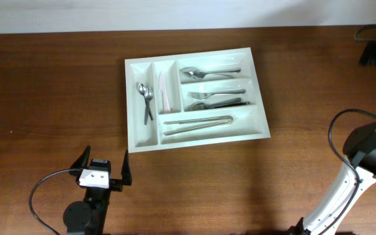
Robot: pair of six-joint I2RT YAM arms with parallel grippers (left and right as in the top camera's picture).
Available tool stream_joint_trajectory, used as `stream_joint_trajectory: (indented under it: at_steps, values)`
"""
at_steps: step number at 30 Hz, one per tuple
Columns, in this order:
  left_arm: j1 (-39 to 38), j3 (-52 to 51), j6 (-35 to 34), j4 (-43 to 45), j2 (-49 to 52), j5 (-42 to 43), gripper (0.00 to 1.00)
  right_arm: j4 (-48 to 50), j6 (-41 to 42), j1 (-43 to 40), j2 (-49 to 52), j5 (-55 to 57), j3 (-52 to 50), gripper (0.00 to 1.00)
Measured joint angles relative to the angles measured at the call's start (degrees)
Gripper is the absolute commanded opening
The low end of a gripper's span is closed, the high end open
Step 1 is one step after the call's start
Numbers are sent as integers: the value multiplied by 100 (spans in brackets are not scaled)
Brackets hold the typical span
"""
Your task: Pack container
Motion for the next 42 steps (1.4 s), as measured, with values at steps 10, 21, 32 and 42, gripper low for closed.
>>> stream_joint_trajectory:
  at_steps: [10,21,32,42]
  values:
    - [0,0,0,0,2,0,99,1176,2,610,-1569,-120,-337,99]
    - [0,0,0,-2,2,-4,99,2988,7,1001,-4085,-122,-3829,99]
    - [0,0,0,-7,2,-22,99,3700,2,2026,-7687,-125,-6717,99]
    - [0,0,0,-9,-9,-39,99,6113,2,2686,-10341,-275,-9680,99]
